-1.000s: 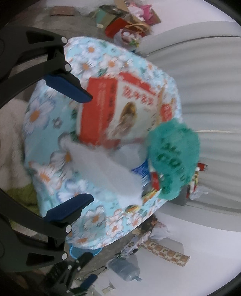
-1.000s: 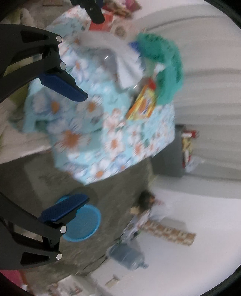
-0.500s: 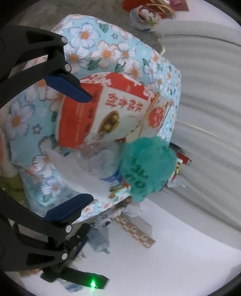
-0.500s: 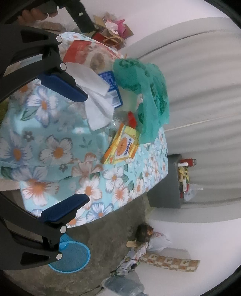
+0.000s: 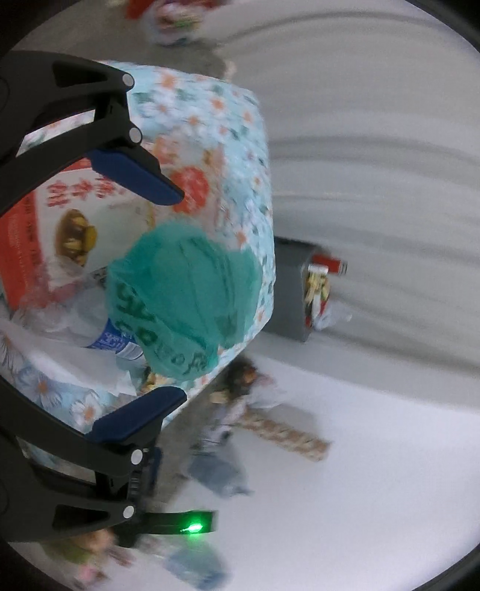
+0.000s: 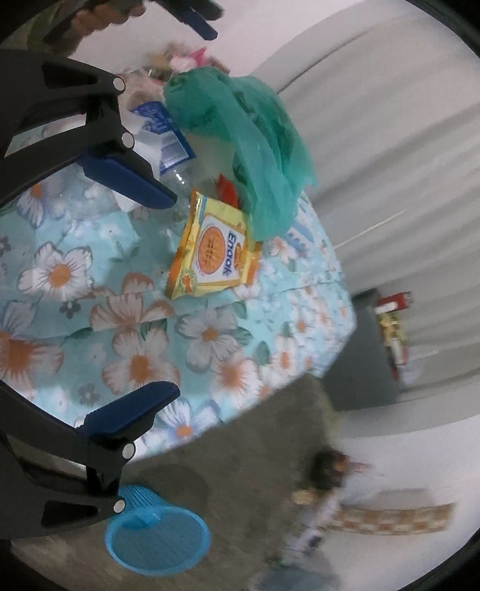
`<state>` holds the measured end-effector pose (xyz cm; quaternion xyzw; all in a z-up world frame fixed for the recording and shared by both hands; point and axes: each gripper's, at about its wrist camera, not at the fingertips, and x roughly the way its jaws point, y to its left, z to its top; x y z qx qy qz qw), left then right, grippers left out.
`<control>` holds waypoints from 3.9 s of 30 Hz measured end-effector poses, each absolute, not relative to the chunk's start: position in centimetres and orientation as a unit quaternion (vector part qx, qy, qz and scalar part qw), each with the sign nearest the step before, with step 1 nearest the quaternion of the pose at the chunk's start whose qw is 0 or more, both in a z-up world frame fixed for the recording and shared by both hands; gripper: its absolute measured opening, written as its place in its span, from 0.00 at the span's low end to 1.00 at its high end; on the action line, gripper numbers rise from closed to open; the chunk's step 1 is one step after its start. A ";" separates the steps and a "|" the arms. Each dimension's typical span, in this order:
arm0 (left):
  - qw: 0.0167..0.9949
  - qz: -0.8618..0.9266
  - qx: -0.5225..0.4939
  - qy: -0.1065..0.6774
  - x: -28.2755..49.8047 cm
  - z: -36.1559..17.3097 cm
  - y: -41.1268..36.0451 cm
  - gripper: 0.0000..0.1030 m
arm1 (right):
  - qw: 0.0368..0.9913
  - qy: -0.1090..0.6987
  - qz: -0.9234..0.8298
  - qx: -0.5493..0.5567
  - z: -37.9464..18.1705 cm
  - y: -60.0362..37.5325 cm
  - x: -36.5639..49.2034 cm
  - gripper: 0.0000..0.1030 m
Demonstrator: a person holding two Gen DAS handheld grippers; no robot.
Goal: Collect trash
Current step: 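Grasp the green plastic bag with the left gripper while the right gripper grasps the yellow Enaak wrapper, then carry the green bag and yellow wrapper over the blue wastebasket with both grippers, then open both grippers to drop the bag and wrapper into the wastebasket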
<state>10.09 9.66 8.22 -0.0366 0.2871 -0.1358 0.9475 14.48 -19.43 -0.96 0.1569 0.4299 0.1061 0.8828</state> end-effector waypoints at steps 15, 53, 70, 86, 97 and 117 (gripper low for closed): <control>0.886 -0.137 0.002 0.442 22.4 4.8 7.6 0.92 | 0.722 0.536 0.203 0.388 -8.8 -20.7 23.1 0.74; 0.942 -0.055 0.018 0.329 18.3 12.5 9.2 0.21 | 0.895 0.392 0.210 -0.021 -1.4 -15.5 15.2 0.49; 0.937 -0.059 -0.001 0.345 19.1 10.8 9.8 0.20 | 0.887 0.391 0.201 -0.143 -4.9 -11.0 18.6 0.12; 0.911 -0.196 0.051 0.360 20.6 11.7 -4.9 0.19 | 0.946 0.303 0.062 0.098 1.8 -26.9 11.9 0.08; 0.803 -0.333 0.154 0.470 27.5 3.6 -31.8 0.21 | 0.915 0.312 -0.153 0.203 -3.3 -43.1 7.1 0.08; 0.686 -0.358 0.186 0.606 31.1 -17.9 -52.6 0.74 | 0.769 0.425 -0.243 0.410 -25.8 -58.7 9.5 0.44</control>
